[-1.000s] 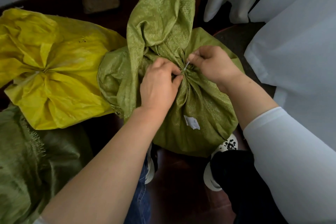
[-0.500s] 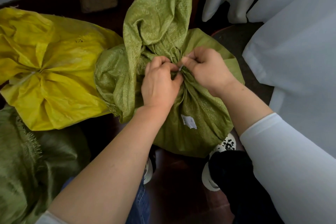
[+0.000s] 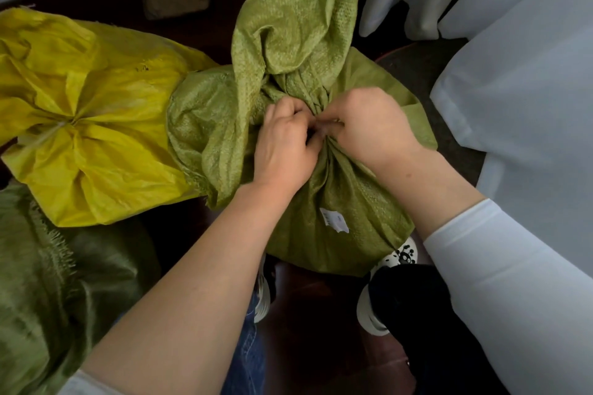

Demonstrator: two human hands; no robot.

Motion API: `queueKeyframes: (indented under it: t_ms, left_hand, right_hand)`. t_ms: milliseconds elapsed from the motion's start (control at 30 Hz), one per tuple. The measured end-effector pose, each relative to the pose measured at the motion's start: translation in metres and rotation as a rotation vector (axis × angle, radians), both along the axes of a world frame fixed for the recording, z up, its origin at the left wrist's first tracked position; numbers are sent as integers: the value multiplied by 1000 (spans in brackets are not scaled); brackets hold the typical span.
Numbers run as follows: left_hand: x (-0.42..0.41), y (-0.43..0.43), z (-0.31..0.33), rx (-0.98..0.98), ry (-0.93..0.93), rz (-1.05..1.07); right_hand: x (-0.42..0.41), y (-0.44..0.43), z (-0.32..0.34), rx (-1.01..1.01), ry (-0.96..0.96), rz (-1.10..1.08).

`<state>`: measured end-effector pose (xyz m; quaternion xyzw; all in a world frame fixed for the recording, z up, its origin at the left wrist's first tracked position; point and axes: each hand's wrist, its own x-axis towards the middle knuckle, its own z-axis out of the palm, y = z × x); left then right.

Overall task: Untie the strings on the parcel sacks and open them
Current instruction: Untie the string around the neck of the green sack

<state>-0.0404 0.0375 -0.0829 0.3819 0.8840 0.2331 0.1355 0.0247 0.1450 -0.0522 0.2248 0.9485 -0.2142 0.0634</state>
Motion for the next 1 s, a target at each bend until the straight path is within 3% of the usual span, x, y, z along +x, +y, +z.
queueKeyframes:
  t_ms: [267,800,1000]
  left_hand:
    - [4,-3,-8,-59,25,-90]
    - [1,-1,-7,-112,17,-96]
    - [-1,-4,-7,-67,-17,-82]
  right_hand:
    - [2,6,-9,-135,-70,-25]
    - [0,-5,-14,-40,-55,-47]
    - [4,5,-17,-226,2,-67]
